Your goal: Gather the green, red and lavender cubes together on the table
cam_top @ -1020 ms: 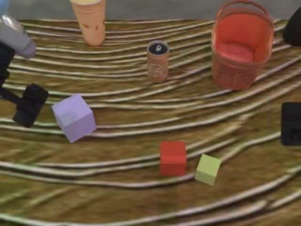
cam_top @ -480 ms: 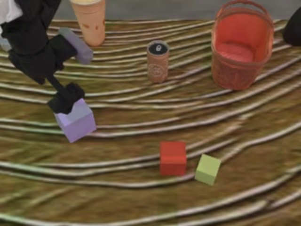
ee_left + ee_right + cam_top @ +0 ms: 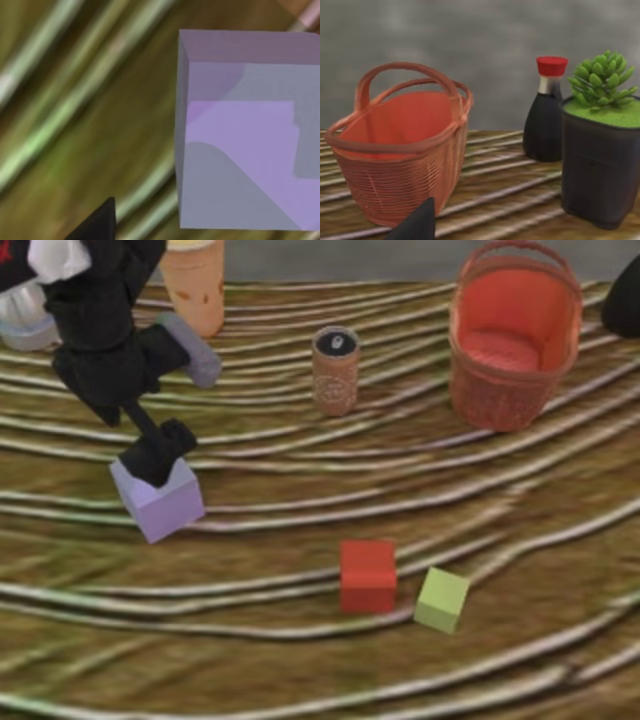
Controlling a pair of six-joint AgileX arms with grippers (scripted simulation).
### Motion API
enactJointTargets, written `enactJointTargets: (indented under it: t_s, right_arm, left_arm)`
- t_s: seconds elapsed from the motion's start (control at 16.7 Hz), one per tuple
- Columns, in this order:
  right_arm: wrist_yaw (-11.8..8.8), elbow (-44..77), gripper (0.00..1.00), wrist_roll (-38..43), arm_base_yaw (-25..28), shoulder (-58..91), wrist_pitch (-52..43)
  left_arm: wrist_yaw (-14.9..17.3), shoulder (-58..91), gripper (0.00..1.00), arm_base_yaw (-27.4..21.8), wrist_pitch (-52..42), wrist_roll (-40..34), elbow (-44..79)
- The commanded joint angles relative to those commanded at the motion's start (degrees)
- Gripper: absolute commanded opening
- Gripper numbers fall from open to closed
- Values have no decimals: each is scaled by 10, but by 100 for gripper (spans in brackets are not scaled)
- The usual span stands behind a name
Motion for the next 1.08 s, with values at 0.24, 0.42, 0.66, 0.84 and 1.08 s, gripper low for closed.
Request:
enactJointTargets:
  t_s: [0.24,0.42,0.66,0.84,1.08]
  right_arm:
    - [0,0,100,0,0,0,0]
    - [0,0,100,0,0,0,0]
    - [0,0,100,0,0,0,0]
    - [0,0,100,0,0,0,0]
    - [0,0,100,0,0,0,0]
  left_arm:
    - [0,2,100,2,2,0,-1]
    - [0,15,100,1,43,1,-31]
    - [0,47,100,1,148,1,-95]
    - [1,60,100,1,178,2,-118]
    - [1,60,92,1,178,2,-118]
